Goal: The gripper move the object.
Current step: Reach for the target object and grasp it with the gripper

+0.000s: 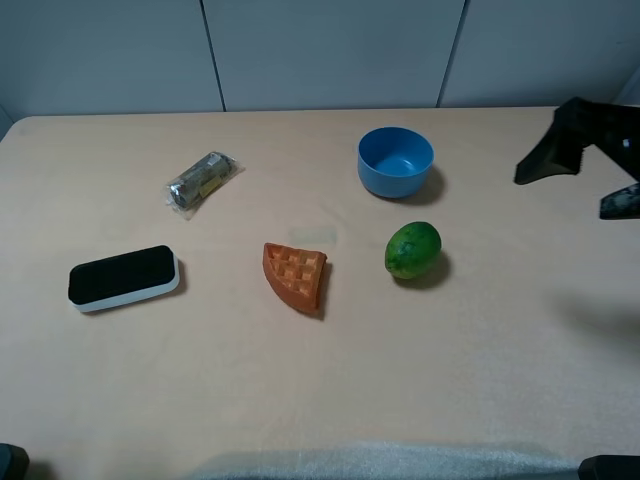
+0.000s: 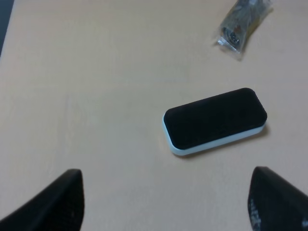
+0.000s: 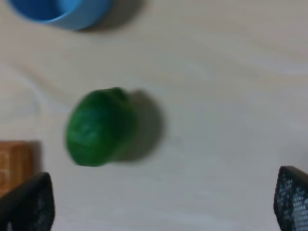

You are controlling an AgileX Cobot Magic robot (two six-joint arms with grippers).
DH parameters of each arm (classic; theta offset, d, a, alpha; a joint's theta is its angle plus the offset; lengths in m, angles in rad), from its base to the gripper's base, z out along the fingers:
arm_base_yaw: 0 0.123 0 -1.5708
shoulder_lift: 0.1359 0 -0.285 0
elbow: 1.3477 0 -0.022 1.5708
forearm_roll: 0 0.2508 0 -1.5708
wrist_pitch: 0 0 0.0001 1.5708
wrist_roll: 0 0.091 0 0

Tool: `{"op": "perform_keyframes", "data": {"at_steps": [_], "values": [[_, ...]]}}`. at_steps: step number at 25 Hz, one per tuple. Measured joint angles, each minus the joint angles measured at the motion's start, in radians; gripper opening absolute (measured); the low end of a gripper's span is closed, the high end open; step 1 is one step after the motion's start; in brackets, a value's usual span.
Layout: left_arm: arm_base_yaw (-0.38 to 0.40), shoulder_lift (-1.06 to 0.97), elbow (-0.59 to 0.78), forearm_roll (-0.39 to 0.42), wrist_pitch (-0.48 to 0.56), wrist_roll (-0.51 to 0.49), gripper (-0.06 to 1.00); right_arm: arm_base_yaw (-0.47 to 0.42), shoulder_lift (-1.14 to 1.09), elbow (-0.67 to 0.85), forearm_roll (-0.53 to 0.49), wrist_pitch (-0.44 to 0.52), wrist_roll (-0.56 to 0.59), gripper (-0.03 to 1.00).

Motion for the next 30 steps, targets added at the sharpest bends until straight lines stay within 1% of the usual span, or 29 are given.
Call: {"op": "perform_keyframes", "data": {"at_steps": [3, 5, 9, 12, 18, 23, 25, 30], "values": [[0.000, 0.000, 0.000, 0.000, 0.000, 0.000, 0.77, 0.121, 0.092, -0.001, 0.001, -0.084, 0.087, 0.69], [0.000, 0.000, 0.000, 0.000, 0.000, 0.000, 0.77, 0.180, 0.165, -0.001, 0.001, -0.122, 0.159, 0.69], [0.000, 0.000, 0.000, 0.000, 0.000, 0.000, 0.77, 0.282, 0.285, -0.006, 0.001, -0.192, 0.244, 0.69], [0.000, 0.000, 0.000, 0.000, 0.000, 0.000, 0.77, 0.331, 0.352, -0.046, 0.001, -0.204, 0.278, 0.69], [0.000, 0.000, 0.000, 0.000, 0.000, 0.000, 0.77, 0.382, 0.465, -0.156, -0.021, -0.210, 0.337, 0.69], [0.000, 0.000, 0.000, 0.000, 0.000, 0.000, 0.77, 0.389, 0.548, -0.220, -0.078, -0.152, 0.395, 0.69], [0.000, 0.000, 0.000, 0.000, 0.000, 0.000, 0.77, 0.389, 0.571, -0.239, -0.118, -0.130, 0.426, 0.69], [0.000, 0.000, 0.000, 0.001, 0.000, 0.000, 0.77, 0.389, 0.609, -0.251, -0.173, -0.107, 0.477, 0.68]]}}
